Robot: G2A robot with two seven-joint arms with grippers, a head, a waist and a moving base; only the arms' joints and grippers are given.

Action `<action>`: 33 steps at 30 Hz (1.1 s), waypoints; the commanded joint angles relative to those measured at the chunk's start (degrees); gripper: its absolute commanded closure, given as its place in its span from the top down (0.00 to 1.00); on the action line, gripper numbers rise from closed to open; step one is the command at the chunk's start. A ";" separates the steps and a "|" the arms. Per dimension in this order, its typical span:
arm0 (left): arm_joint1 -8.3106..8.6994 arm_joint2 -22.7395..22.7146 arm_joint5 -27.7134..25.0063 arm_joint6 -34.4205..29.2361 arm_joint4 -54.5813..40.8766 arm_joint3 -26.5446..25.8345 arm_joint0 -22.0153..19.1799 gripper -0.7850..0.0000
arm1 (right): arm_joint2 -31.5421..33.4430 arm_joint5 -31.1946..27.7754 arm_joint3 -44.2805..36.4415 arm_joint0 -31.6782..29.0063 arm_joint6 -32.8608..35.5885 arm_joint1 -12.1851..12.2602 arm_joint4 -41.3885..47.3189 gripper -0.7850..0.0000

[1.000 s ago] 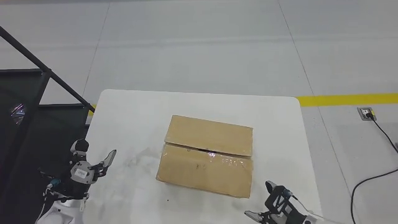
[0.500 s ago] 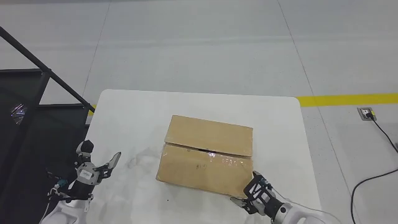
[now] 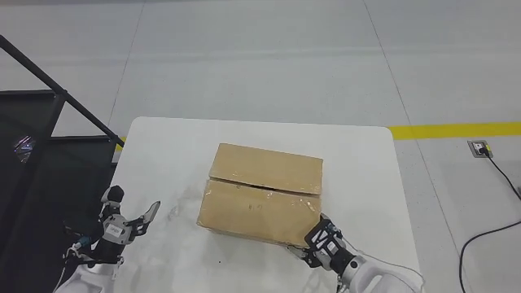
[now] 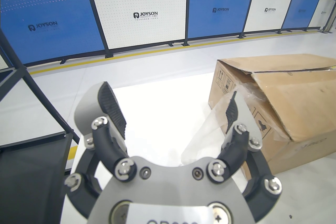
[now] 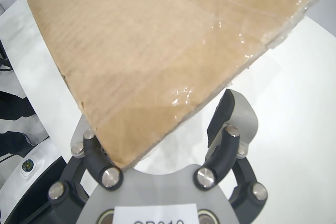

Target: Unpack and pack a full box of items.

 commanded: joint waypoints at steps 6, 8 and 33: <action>-0.15 -0.03 1.63 -0.39 -0.57 0.08 -0.50 1.00 | 1.84 -4.25 0.89 -0.44 -1.17 0.21 3.24 1.00; -0.17 -0.46 2.76 -0.65 -0.45 0.03 -0.58 1.00 | 4.93 -8.53 0.38 -2.30 -0.76 0.85 5.20 1.00; -0.62 -1.98 5.12 0.80 -1.31 -0.18 1.34 1.00 | 7.93 -33.92 21.00 17.22 30.76 3.13 79.16 1.00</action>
